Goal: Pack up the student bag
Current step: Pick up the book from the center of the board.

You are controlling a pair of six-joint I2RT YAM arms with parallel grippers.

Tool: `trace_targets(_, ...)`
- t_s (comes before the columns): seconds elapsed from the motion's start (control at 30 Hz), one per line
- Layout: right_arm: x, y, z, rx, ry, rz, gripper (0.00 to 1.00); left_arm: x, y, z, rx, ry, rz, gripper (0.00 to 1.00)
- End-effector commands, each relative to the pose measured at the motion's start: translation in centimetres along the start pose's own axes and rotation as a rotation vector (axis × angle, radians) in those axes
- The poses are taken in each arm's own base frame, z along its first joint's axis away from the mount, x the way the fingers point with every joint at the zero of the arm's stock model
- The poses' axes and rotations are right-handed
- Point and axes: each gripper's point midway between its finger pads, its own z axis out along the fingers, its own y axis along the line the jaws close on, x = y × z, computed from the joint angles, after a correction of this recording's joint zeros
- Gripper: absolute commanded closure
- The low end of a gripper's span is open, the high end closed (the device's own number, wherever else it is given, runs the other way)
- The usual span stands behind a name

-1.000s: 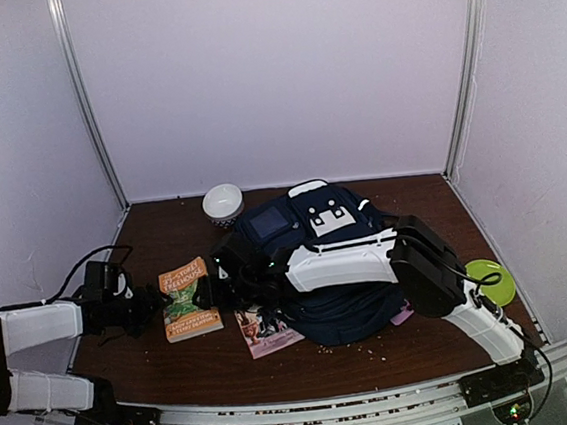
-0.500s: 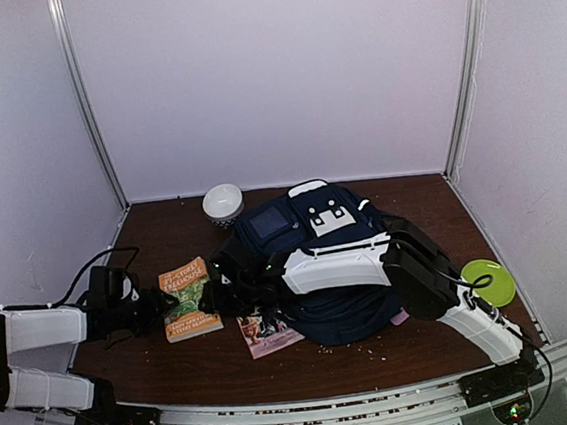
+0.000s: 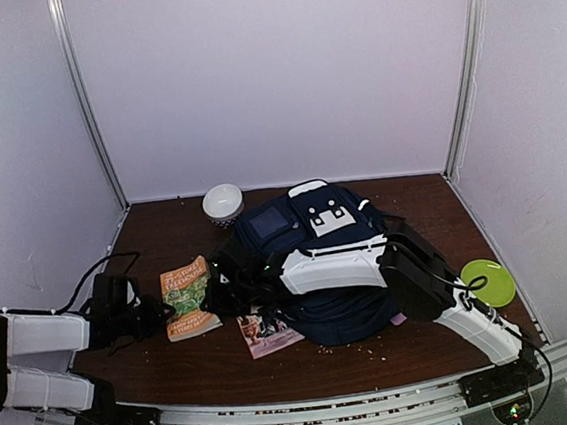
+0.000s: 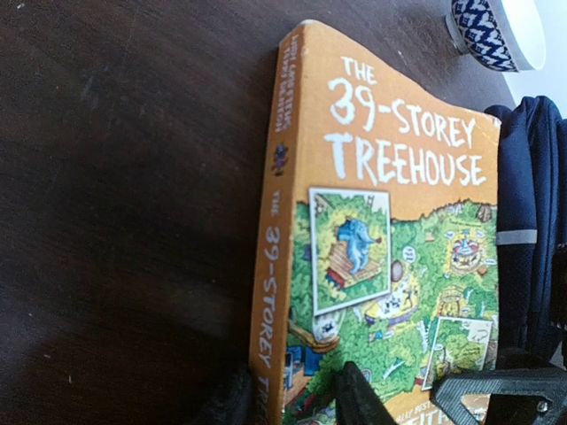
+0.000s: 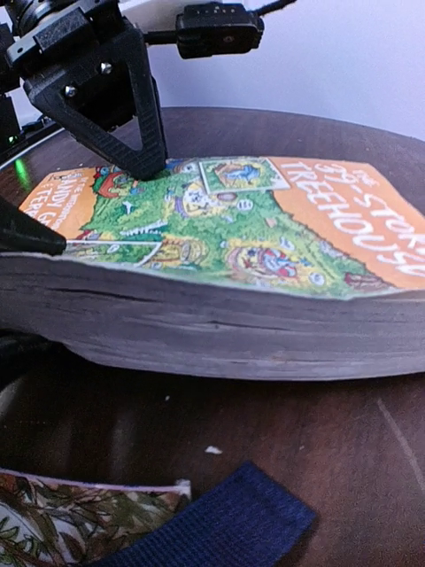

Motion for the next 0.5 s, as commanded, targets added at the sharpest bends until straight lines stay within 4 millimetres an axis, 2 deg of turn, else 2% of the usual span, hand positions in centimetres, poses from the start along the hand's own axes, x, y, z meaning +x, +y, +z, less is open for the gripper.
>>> trace_targets(0.0,1.9,3.9,-0.9,-0.128,0.031,-0.036,0.86,3.5,-1.0,-0.1,0.073,0.126,0.002,0.72)
trace_targets(0.1,1.2,5.1,-2.5,-0.153,0.001,-0.043,1.0,3.0,-1.2,-1.1,0.067,0.097,0.014,0.73)
trace_targets(0.17,0.5,6.3,-4.0,-0.183,-0.023,-0.05,1.0,2.3,-1.5,-2.1,0.054,0.065,0.035,0.69)
trace_targets(0.27,-0.5,8.2,-6.4,-0.224,-0.059,-0.065,1.0,0.9,-2.1,-4.5,0.039,-0.007,0.056,0.5)
trace_targets(0.33,-1.2,9.7,-8.3,-0.258,-0.082,-0.076,1.0,-0.6,-3.5,-6.7,0.063,-0.078,0.071,0.37)
trace_targets(0.47,-2.2,12.3,-12.2,-0.325,-0.134,-0.107,1.0,-2.6,-5.1,-11.5,0.086,-0.206,0.094,0.15)
